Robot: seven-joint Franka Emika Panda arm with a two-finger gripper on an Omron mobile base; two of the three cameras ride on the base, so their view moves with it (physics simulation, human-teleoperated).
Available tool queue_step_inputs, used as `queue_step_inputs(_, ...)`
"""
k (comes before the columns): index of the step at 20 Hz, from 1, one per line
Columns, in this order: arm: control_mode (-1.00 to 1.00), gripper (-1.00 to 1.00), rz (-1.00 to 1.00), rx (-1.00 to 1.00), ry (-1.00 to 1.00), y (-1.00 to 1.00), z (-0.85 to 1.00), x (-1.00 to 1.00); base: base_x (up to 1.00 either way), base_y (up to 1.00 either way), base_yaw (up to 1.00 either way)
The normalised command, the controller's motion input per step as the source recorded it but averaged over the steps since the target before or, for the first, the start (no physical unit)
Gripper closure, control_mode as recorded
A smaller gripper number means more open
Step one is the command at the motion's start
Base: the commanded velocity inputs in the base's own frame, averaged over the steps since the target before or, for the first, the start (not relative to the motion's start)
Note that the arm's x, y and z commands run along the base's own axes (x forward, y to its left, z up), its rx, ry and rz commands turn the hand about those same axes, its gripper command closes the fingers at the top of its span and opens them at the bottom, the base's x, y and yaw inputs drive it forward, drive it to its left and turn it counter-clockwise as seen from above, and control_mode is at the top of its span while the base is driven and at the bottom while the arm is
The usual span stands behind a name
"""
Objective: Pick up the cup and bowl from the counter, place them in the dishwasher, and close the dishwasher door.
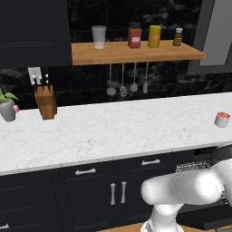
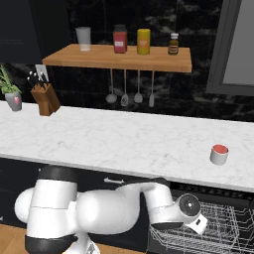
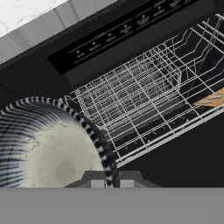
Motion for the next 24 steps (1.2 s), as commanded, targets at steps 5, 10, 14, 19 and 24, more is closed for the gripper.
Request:
queue_step_inputs(5,-1.0,1.0,0.05,0.0,0.01,-0.36,-0.02,0.06,0.0,0.0,0.0)
queue_step_inputs(10,-1.0,1.0,0.03,0.0,0.1,-0.01,-0.25,0.0,0.0,0.0,0.0)
queue_step_inputs(14,-1.0,1.0,0.01,0.0,0.11,0.0,-0.38,0.01,0.0,0.0,0.0)
queue_step_inputs(19,-1.0,1.0,0.0,0.0,0.05,0.0,-0.2,0.01,0.0,0.0,0.0)
queue_step_inputs(24,-1.0,1.0,0.0,0.0,0.03,0.0,-0.12,0.06,0.0,0.0,0.0)
